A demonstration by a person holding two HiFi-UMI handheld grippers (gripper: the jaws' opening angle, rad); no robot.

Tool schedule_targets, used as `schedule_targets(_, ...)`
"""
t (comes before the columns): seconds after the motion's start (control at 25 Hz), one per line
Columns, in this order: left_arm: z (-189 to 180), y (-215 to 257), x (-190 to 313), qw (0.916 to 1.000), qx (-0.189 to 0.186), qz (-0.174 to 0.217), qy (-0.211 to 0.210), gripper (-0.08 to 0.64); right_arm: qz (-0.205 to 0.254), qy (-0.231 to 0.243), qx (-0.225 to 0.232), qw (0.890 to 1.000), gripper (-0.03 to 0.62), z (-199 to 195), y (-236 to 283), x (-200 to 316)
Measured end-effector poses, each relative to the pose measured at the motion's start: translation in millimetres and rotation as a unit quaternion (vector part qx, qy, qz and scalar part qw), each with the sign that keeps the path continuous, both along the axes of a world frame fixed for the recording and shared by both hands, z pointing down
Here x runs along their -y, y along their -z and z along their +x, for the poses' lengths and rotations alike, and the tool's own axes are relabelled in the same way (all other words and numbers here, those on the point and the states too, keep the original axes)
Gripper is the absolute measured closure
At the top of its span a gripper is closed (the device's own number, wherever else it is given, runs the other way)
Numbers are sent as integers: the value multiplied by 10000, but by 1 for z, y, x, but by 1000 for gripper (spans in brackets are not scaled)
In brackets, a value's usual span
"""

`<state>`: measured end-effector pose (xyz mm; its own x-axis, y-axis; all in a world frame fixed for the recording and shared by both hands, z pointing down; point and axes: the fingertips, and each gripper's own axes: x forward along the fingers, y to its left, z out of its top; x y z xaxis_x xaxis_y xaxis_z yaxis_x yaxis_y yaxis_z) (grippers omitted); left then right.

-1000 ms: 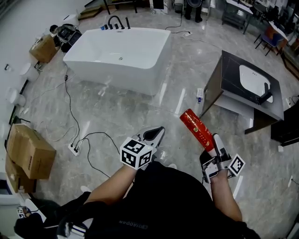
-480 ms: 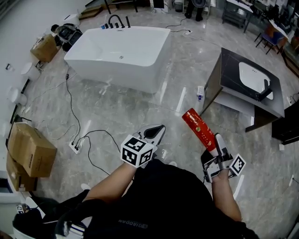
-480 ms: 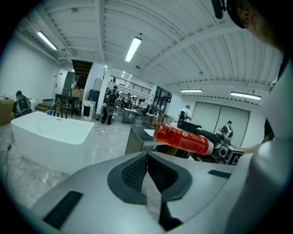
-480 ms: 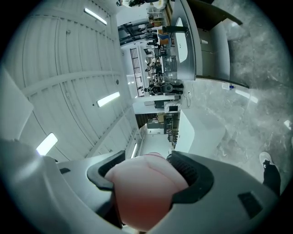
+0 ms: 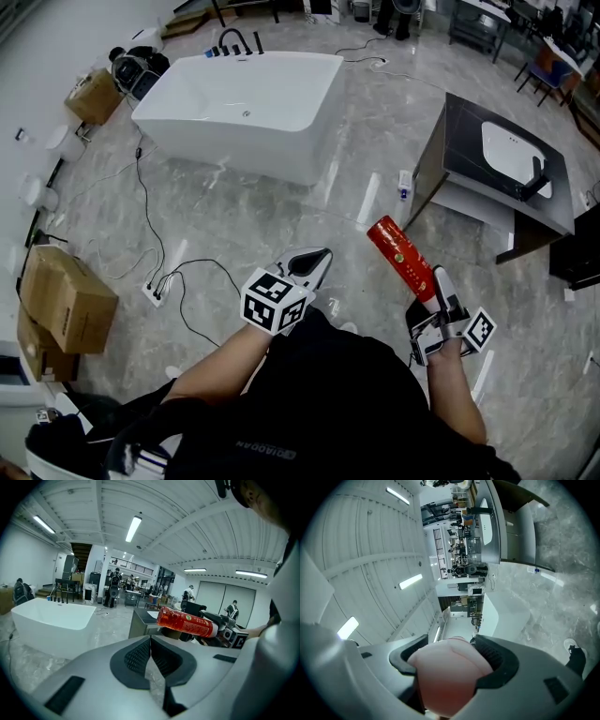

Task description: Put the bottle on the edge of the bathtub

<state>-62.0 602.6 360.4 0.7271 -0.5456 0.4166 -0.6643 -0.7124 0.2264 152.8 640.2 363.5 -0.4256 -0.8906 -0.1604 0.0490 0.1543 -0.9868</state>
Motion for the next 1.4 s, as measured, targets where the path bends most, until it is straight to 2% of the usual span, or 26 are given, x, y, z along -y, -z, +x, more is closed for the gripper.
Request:
schedule_targets(0.32, -6, -8, 10, 9999, 72, -143, 35, 543, -130, 1, -57, 9999, 275, -2, -9, 10)
schedule_targets(0.52, -7, -17, 36, 9996, 43, -263, 74, 543, -159, -28, -53, 9999, 275, -6, -11, 34)
schedule_targets(0.76, -11, -23, 88, 9991, -87, -385, 144, 543, -257, 25, -283, 9993, 276, -10, -10, 85)
schedule_targets(1.16, -25, 5, 208, 9992, -346, -102, 161, 543, -50, -32, -163, 9998, 276, -26, 19, 194)
schedule_targets(1.4, -42, 2, 254, 9993, -366, -78, 41, 544, -15, -118, -300, 9995, 276, -39, 22, 243)
